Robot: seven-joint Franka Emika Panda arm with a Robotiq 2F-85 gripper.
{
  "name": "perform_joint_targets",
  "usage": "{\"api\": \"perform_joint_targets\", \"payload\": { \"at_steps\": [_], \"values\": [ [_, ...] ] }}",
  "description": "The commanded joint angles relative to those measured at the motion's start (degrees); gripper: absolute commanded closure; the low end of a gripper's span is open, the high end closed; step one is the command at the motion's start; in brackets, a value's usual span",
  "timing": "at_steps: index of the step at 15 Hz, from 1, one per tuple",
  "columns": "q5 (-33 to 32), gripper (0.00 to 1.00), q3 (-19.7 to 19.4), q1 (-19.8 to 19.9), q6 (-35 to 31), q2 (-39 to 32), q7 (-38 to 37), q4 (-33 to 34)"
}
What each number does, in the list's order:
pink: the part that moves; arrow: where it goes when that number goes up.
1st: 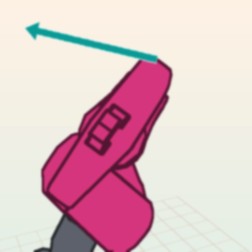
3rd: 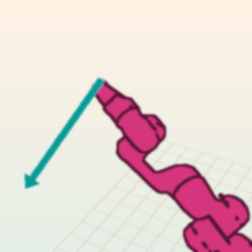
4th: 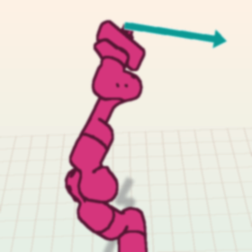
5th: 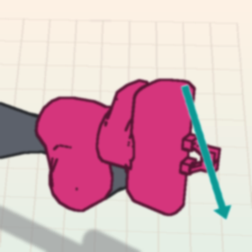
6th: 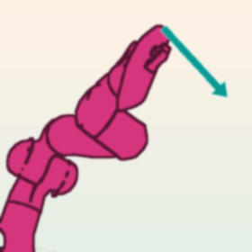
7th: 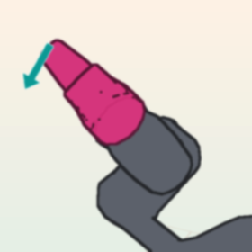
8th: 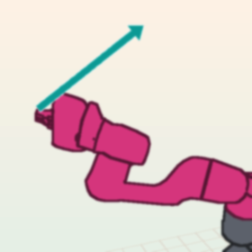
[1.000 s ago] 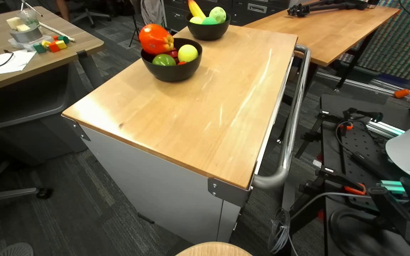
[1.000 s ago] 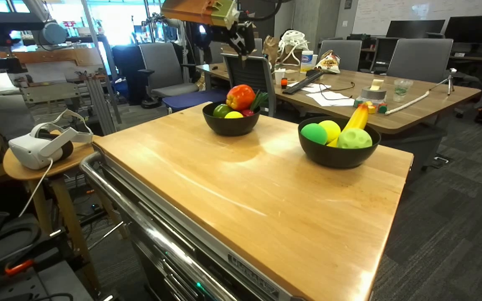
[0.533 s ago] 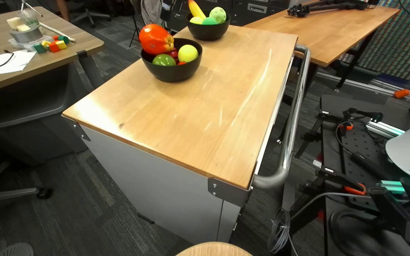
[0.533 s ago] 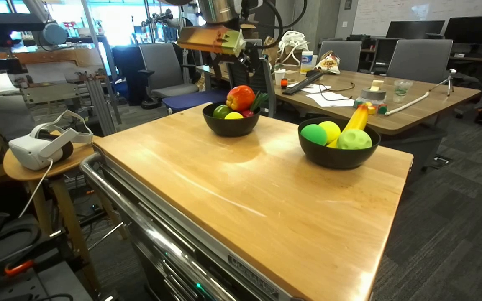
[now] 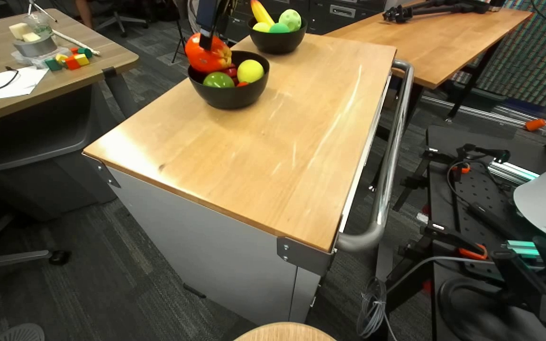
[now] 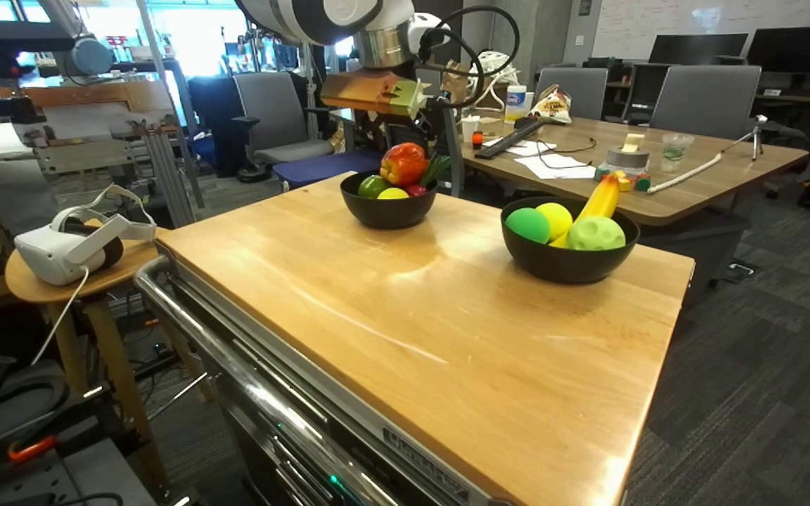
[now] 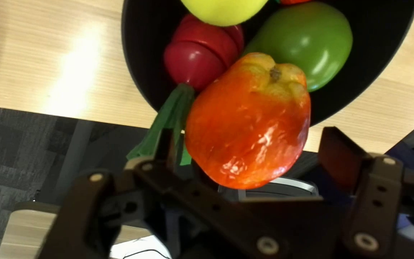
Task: Take the toy fruits and vegetables from the black bowls and place them on the table
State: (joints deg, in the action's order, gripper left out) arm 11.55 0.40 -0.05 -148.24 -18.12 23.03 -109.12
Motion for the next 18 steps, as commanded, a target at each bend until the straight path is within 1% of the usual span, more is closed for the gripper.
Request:
{"api": "perform_joint_targets", "payload": {
  "at_steps": [1, 2, 3, 4, 5, 6, 10, 11, 13, 14, 16, 17, 18],
  "values": [
    [-0.9, 0.00, 2.2, 1.6, 1.0, -2.6, -2.2, 3.7],
    [-0.6, 0.25, 2.6, 1.8, 1.3, -2.9, -2.4, 4.0],
    [-0.4, 0.26, 2.9, 2.1, 1.5, -3.1, -2.5, 4.0],
    [-0.5, 0.32, 3.0, 2.2, 1.9, -3.1, -2.9, 4.1],
    [-0.8, 0.42, 2.9, 2.4, 2.1, -3.1, -3.4, 4.2],
    [-0.9, 0.47, 2.8, 2.5, 2.3, -3.1, -3.8, 4.3],
    [-1.5, 0.47, 2.0, 3.1, 3.4, -1.3, -5.6, 3.0],
    [-1.8, 0.47, 1.8, 3.3, 5.8, 0.5, -6.2, 2.3],
    [-3.3, 0.47, 0.8, 3.2, 13.4, 5.3, -8.6, 1.2],
    [-4.6, 0.47, 0.2, 3.0, 15.4, 7.8, -9.7, 0.5],
    [-9.4, 0.47, -1.7, 2.5, 19.4, 12.7, -13.9, -0.7],
    [-11.9, 0.47, -2.7, 2.8, 21.0, 15.4, -16.3, -1.8],
    [-13.0, 0.47, -3.4, 3.5, 22.6, 17.5, -17.8, -2.8]
  ]
}}
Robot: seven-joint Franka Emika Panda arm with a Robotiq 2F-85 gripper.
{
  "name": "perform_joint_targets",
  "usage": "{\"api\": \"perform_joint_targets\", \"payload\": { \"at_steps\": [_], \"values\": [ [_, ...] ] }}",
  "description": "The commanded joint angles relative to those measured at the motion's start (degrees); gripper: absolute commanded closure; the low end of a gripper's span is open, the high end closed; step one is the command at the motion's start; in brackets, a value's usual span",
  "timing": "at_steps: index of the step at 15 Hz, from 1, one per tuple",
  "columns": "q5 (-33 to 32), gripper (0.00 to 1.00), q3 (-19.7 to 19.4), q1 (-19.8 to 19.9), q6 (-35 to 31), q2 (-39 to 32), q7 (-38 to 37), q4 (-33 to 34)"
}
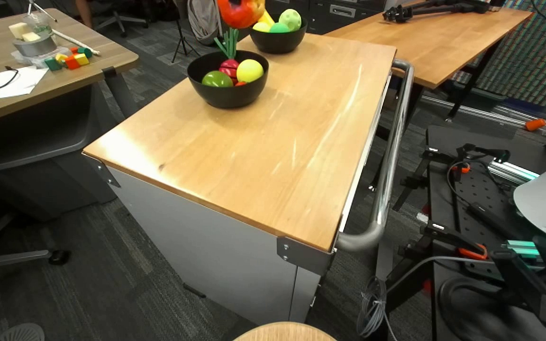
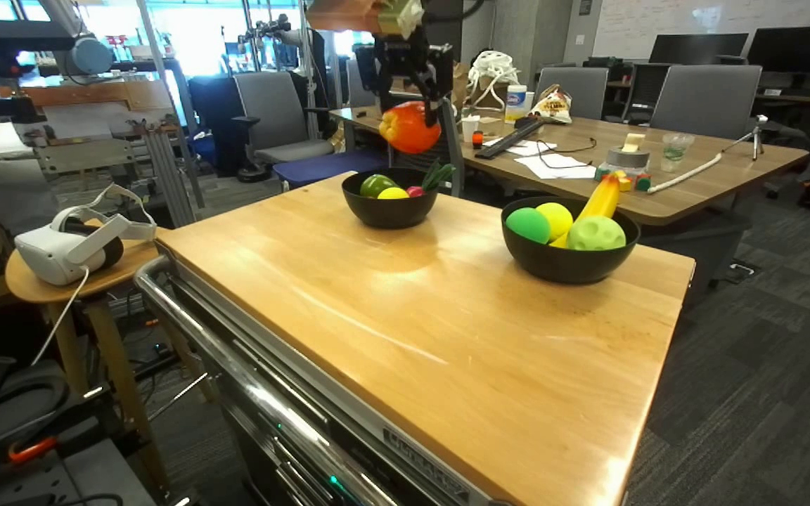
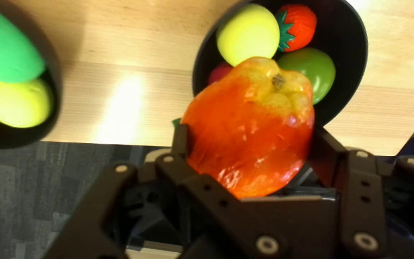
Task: Take the toy fruits and vegetables from the black bowls and place them on the table
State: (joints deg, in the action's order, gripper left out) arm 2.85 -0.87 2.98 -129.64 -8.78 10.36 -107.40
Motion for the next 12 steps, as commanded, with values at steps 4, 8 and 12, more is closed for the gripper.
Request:
{"api": "perform_joint_targets", "payload": {
  "at_steps": [4, 8, 12],
  "values": [
    [-8.9, 0.47, -5.6, 3.0, -0.4, 14.3, -13.4, -14.9],
    [-10.2, 0.47, -7.5, 5.8, -5.0, 16.0, -19.3, -24.7],
    [-11.4, 0.47, -8.4, 7.7, -12.2, 14.8, -22.9, -29.2]
  ]
}}
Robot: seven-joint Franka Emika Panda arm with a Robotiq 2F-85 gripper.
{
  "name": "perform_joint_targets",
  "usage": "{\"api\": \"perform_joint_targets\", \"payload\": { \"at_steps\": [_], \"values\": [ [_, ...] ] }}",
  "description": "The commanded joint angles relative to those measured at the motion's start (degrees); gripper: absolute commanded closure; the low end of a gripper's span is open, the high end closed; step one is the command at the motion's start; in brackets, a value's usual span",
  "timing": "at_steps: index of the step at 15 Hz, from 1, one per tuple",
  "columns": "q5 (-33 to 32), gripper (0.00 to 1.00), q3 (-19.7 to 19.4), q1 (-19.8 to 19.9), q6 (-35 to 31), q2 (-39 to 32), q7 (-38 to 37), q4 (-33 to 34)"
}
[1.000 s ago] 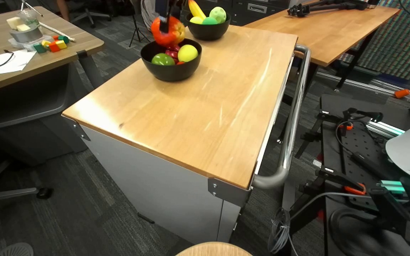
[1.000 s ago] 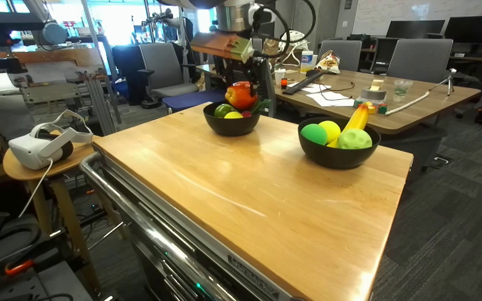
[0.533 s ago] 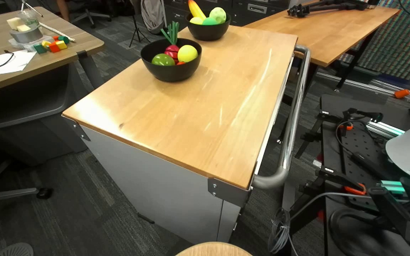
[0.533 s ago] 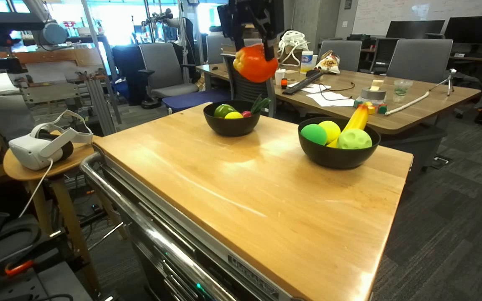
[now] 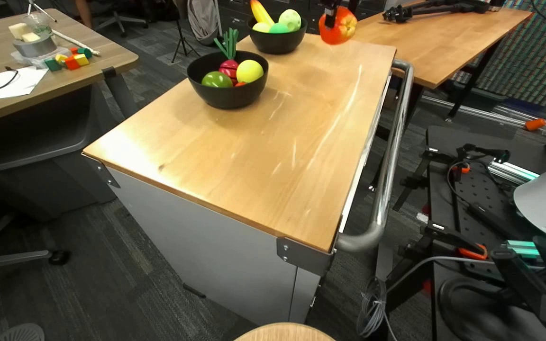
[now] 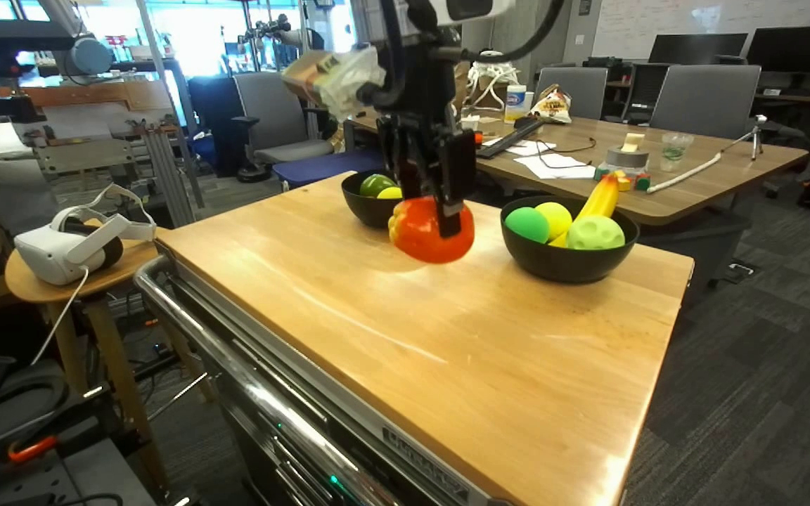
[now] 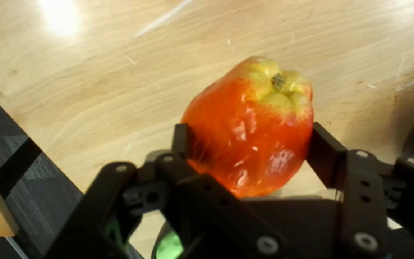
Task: Take the toy fruits and vegetables from the black bowls and place them on the table
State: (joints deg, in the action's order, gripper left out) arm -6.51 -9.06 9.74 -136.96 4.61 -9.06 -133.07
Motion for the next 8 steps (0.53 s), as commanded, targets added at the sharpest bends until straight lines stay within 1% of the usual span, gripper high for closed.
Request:
{"api": "perform_joint_targets", "payload": {
  "at_steps": [1, 6, 7, 8],
  "values": [
    [-1.9, 0.47, -0.2, 1.1, -5.9, 0.9, -3.8, -4.1],
    [-2.0, 0.47, 0.0, 1.0, -7.8, -1.1, -4.5, -4.8],
    [-2.0, 0.23, 0.0, 1.0, -8.0, -1.4, -4.5, -4.7],
    [-1.9, 0.10, 0.0, 0.9, -8.3, -1.7, -4.4, -4.5]
  ]
}}
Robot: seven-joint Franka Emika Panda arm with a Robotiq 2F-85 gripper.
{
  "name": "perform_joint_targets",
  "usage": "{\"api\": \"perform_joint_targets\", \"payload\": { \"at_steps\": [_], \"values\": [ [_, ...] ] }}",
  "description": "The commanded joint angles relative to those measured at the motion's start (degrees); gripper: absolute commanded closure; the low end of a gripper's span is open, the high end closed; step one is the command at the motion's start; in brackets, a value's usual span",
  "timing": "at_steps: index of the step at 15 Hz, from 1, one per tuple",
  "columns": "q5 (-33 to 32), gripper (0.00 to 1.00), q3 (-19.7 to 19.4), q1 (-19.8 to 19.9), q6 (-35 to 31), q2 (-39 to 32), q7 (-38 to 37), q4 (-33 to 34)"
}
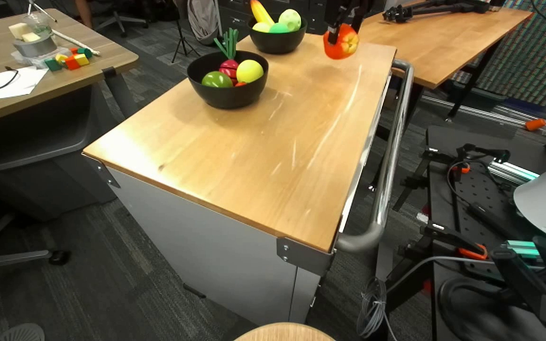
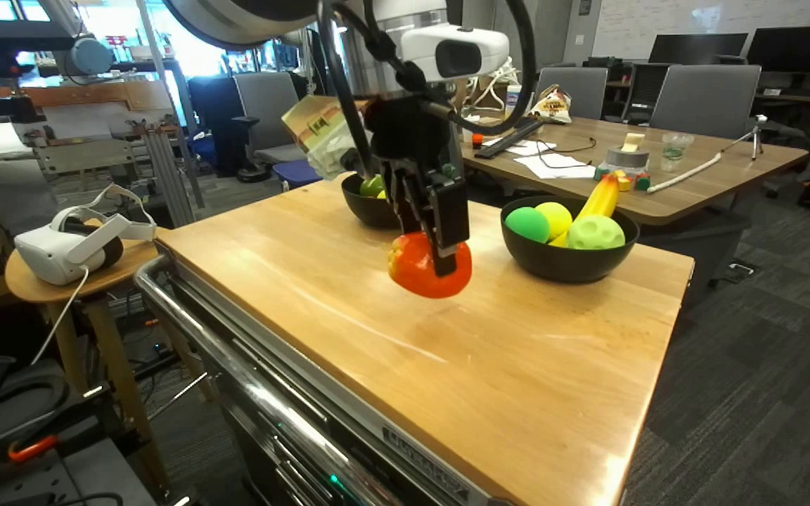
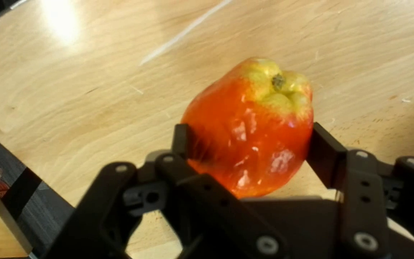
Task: Take the toy fruits and vegetables from the black bowls and place them on the table
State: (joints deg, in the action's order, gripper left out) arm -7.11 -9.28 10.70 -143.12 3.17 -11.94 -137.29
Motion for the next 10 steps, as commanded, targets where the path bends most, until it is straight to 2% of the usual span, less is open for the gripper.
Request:
{"api": "perform_joint_targets", "payload": {
  "at_steps": [1, 3, 5, 7, 10],
  "values": [
    [-1.3, 0.10, 0.2, -0.2, -2.3, -0.5, -1.5, -0.1],
    [-1.3, 0.02, 0.4, -0.4, -2.6, -0.5, -1.3, 0.1],
    [-1.2, 0.07, 0.5, -0.5, -2.9, -0.4, -1.3, 0.2],
    [0.0, 0.02, 0.9, -0.9, -2.5, 0.2, -0.7, 0.5],
    [1.0, 0.00, 2.4, -2.5, -2.6, 2.9, 0.5, 2.7]
  ]
}}
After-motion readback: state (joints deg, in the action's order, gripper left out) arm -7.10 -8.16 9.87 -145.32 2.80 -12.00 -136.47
